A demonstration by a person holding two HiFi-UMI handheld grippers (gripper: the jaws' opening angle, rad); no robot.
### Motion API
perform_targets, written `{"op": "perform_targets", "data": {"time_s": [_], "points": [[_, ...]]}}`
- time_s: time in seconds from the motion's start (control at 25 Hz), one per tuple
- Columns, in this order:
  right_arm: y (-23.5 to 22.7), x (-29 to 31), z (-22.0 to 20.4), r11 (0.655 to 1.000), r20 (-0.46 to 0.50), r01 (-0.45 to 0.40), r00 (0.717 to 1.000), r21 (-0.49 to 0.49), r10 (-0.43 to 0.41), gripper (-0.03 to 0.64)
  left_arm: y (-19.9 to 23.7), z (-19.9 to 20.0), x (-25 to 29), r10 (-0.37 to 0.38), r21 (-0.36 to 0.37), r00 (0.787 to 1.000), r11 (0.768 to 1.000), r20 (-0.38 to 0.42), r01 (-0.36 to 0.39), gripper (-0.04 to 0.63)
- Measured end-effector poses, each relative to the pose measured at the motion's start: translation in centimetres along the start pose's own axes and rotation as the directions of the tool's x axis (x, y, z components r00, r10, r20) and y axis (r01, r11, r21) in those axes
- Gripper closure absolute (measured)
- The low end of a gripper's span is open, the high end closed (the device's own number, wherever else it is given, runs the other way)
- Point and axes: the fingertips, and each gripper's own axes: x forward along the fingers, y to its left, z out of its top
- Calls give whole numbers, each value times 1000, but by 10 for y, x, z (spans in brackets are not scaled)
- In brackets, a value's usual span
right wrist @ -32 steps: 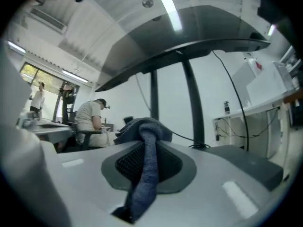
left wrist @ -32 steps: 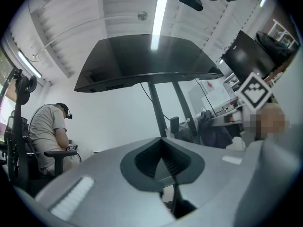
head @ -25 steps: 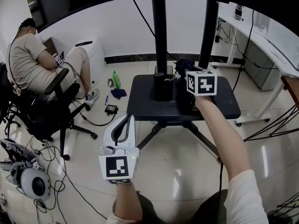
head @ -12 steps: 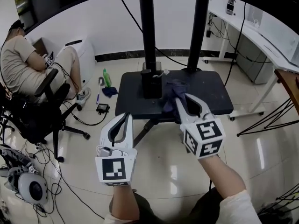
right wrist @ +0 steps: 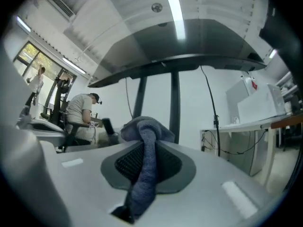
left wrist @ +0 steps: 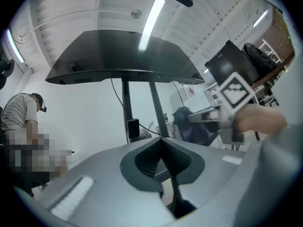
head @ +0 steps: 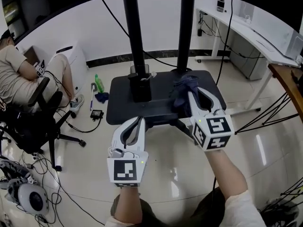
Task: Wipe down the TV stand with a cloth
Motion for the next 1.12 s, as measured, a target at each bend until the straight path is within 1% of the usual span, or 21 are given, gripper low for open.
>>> {"op": "perform_targets", "data": {"time_s": [0.08, 0.12, 0.24, 0.28, 0.32, 0.36, 0.44, 0.52, 0.6, 0.72, 0.8, 0.88, 0.96, 1.0, 1.04, 1.12], "points": [[-29, 51, -18, 999, -115, -3, 993, 40, 8, 558, -15, 4, 2, -35, -15, 999, 999, 6, 36, 495], [-42, 74, -30, 998, -177, 8, 984, 57, 2, 558, -21, 7, 1, -49, -20, 999, 999, 19, 50, 495], [-89, 127, -66, 992, -330, 106, 941, 66, -78, 558, -28, 22, 1, -62, 6, 994, 998, 92, 62, 495], [-102, 137, -76, 988, -370, 133, 924, 76, -96, 558, -29, 22, -1, -60, -4, 995, 998, 77, 60, 495], [-111, 144, -84, 986, -397, 147, 912, 79, -104, 558, -29, 20, -2, -55, -21, 997, 998, 49, 57, 496], [-115, 147, -87, 987, -409, 146, 907, 73, -104, 558, -28, 19, -3, -51, -32, 998, 998, 30, 52, 496], [-110, 147, -87, 992, -404, 113, 911, 60, -80, 558, -25, 17, -3, -46, -35, 999, 998, 19, 47, 495], [-97, 135, -79, 996, -381, 72, 924, 58, -45, 557, -23, 16, -1, -45, -22, 998, 999, 38, 46, 495], [-81, 108, -67, 998, -337, 37, 941, 49, -19, 557, -22, 18, 3, -48, 5, 996, 999, 81, 48, 495], [-49, 44, -46, 999, -247, -2, 969, 52, 15, 557, -28, 9, 6, -62, -24, 998, 998, 20, 63, 497], [-21, -6, -33, 999, -189, -22, 981, 48, 30, 557, -33, 7, 10, -76, -25, 997, 997, 11, 76, 495], [-1, -51, -17, 999, -75, -13, 997, 33, 16, 557, -41, 7, 14, -92, -23, 996, 996, 9, 92, 495], [11, -88, -2, 1000, 67, 24, 997, 11, -24, 557, -49, 5, 18, -107, -23, 994, 994, 7, 107, 495], [16, -103, 3, 999, 112, 44, 993, -4, -44, 557, -53, 4, 20, -114, -22, 994, 993, 6, 114, 496], [19, -113, 5, 998, 140, 59, 989, -22, -56, 557, -56, 2, 22, -120, -22, 993, 993, 4, 120, 497], [16, -119, 8, 996, 162, 66, 985, -55, -57, 557, -60, -1, 28, -132, -21, 991, 991, 1, 132, 495]]}}
